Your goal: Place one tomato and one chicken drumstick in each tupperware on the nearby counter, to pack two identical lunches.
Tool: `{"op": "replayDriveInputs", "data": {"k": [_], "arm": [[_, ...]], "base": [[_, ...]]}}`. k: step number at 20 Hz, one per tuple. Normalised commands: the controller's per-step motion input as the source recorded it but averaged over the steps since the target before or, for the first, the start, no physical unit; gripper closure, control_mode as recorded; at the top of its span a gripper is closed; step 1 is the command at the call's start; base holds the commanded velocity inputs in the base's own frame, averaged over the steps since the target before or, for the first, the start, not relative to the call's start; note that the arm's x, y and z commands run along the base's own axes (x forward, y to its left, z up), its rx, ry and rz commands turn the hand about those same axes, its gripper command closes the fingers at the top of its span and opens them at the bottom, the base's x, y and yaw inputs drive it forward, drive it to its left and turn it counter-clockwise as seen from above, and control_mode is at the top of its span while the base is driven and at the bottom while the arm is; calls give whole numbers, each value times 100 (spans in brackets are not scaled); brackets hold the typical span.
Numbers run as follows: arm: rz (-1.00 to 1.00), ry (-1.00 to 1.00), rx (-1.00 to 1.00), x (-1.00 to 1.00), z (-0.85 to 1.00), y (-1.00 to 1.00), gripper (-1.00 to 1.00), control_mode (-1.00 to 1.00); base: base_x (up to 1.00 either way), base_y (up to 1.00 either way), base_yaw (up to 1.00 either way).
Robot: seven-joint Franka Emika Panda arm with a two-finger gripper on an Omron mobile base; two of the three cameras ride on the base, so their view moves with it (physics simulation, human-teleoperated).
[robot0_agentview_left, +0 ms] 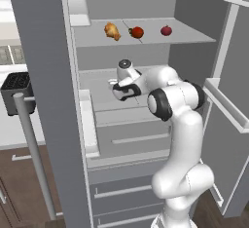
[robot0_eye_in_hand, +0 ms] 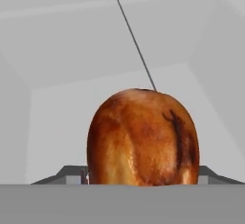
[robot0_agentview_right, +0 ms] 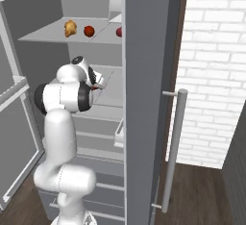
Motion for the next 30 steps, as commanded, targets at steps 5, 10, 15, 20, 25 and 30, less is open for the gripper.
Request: {"op": "replayDriveInputs", "data": {"k": [5, 10, 15, 20, 25, 30], "arm": [[0, 3, 0, -9, -2, 0, 100, -100], [0, -4, -2, -79, 20, 8, 100, -100], [0, -16, -4, -100, 65, 13, 100, -100], [0, -17, 0, -100, 80, 2, 100, -100], [0, -2, 0, -100, 69, 0, 100, -100], [0, 1, 2, -100, 6, -16, 100, -100]], "base": [[0, 0, 0], [0, 0, 0], [0, 0, 0], [0, 0, 0], [0, 0, 0], [0, 0, 0]]}}
